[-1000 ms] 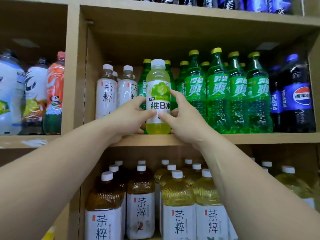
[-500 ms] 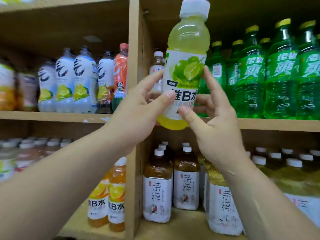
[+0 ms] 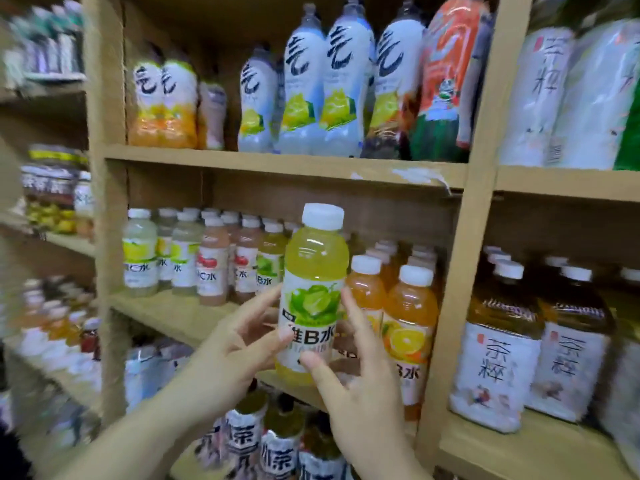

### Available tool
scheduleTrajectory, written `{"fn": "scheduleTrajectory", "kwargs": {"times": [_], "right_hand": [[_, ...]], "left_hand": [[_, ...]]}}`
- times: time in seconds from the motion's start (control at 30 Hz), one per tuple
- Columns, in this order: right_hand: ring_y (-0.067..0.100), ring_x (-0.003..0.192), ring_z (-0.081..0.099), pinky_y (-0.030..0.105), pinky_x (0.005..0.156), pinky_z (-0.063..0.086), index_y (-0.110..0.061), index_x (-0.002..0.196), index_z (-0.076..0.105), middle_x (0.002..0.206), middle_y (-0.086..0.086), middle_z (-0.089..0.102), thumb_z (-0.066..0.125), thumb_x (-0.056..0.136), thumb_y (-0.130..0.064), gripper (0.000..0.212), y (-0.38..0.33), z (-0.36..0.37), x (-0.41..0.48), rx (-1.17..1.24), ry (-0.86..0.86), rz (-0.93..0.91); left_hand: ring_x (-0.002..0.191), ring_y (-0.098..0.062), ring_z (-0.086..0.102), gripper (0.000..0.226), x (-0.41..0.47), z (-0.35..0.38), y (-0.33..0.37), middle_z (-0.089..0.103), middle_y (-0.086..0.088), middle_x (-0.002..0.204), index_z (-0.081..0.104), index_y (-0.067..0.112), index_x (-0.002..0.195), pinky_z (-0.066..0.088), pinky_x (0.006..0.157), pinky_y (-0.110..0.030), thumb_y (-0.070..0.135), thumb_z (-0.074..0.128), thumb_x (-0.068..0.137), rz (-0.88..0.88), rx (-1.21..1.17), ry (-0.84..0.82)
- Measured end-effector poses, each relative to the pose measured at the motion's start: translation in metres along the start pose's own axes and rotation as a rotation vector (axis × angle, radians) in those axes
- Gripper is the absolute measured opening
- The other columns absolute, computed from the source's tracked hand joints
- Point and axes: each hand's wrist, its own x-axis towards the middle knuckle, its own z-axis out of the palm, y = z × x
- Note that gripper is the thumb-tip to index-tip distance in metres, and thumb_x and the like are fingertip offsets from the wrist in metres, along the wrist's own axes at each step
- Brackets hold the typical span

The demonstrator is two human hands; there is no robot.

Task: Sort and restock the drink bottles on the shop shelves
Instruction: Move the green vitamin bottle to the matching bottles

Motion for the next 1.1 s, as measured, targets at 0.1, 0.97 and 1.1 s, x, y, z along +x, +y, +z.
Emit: {"fn": "scheduleTrajectory", "kwargs": {"times": [0.1,0.97,1.1], "right_hand": [[0.003,0.132,0.053,0.038,0.103,0.053,-0.074,0.144,0.018,0.151,-0.026,0.047,0.079,0.087,-0.034,0.092,0.022,0.044,0.013,-0.03,-0.045,0.069],[0.004,0.13,0.054,0.033,0.11,0.047,-0.038,0.159,0.025,0.147,-0.013,0.053,0.08,0.087,-0.029,0.091,0.099,0.194,0.123,-0.432,0.062,0.402],[0.009,0.135,0.051,0.04,0.111,0.045,-0.042,0.158,0.02,0.148,-0.014,0.053,0.076,0.088,-0.033,0.09,0.102,0.197,0.127,-0.461,0.061,0.415]], "left_hand": [[0.121,-0.008,0.065,0.051,0.016,-0.039,-0.036,0.069,0.013,0.132,0.055,0.051,0.139,0.052,0.088,-0.028,0.031,0.063,0.093,-0.061,0.017,-0.027],[0.108,-0.018,0.071,0.04,0.173,-0.176,-0.193,0.074,0.009,0.119,0.061,0.035,0.135,0.057,0.096,-0.048,0.028,0.067,0.096,-0.16,0.037,-0.243],[0.094,-0.014,0.07,0.046,0.174,-0.175,-0.199,0.074,0.015,0.11,0.058,0.038,0.137,0.058,0.091,-0.051,0.028,0.069,0.093,-0.105,0.142,-0.209]]}}
